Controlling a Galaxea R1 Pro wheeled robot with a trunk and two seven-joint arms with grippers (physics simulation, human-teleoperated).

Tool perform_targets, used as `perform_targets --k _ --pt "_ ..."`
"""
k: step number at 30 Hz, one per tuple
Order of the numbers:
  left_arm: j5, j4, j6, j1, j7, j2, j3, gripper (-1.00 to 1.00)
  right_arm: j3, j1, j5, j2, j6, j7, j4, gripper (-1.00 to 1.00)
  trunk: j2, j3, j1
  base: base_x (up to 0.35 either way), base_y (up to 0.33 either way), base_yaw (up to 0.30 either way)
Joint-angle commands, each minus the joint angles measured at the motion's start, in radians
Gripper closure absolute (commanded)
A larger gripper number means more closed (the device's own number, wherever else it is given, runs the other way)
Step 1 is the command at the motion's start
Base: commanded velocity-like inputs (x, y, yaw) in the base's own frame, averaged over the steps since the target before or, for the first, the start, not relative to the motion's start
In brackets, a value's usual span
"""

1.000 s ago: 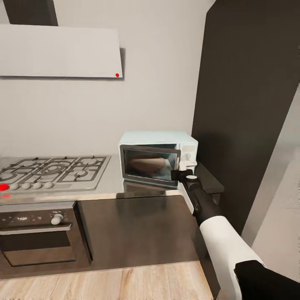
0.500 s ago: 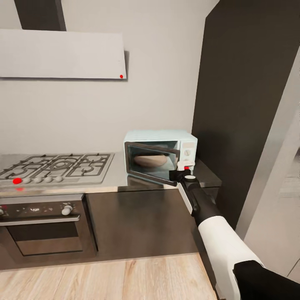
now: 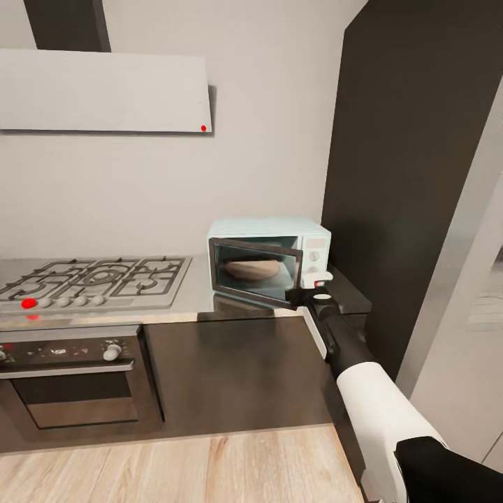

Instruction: In the kitchen, take the popcorn bag from the countertop, put it into the microwave, and heat it until the popcorn is cooked so the cooked popcorn ends up inside the bag.

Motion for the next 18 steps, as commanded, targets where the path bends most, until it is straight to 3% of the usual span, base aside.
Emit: perform_targets --k 1,4,9,11,13,18 --pt "0.001 -0.001 -0.002 0.000 0.000 0.000 0.005 -1.00 0.002 -0.001 0.009 -0.011 0.011 0.001 -0.001 -1.00 -0.001 -0.001 0.000 0.000 0.000 0.000" --pt "0.001 -0.001 -0.002 0.000 0.000 0.000 0.005 -1.00 0.005 -0.001 0.006 -0.059 0.031 0.031 -0.003 -1.00 -0.001 -0.001 0.000 0.000 0.000 0.000" --pt "0.001 -0.001 -0.002 0.000 0.000 0.000 0.005 -1.00 0.004 -0.001 0.012 -0.210 0.059 0.286 -0.011 -1.00 -0.001 -0.001 0.000 0.000 0.000 0.000" --pt "0.001 -0.001 -0.002 0.000 0.001 0.000 0.005 -1.00 0.003 -0.001 0.011 -0.246 0.060 0.328 -0.012 -1.00 -0.001 -0.001 0.000 0.000 0.000 0.000" --pt "0.001 -0.001 -0.002 0.000 0.000 0.000 0.005 -1.00 0.001 -0.001 0.009 -0.258 0.060 0.333 -0.012 -1.00 -0.001 -0.001 0.000 0.000 0.000 0.000" --pt "0.000 -0.002 -0.002 0.000 0.000 0.000 0.005 -1.00 -0.002 -0.001 0.002 -0.248 0.051 0.303 -0.014 -1.00 -0.001 -0.001 0.000 0.000 0.000 0.000"
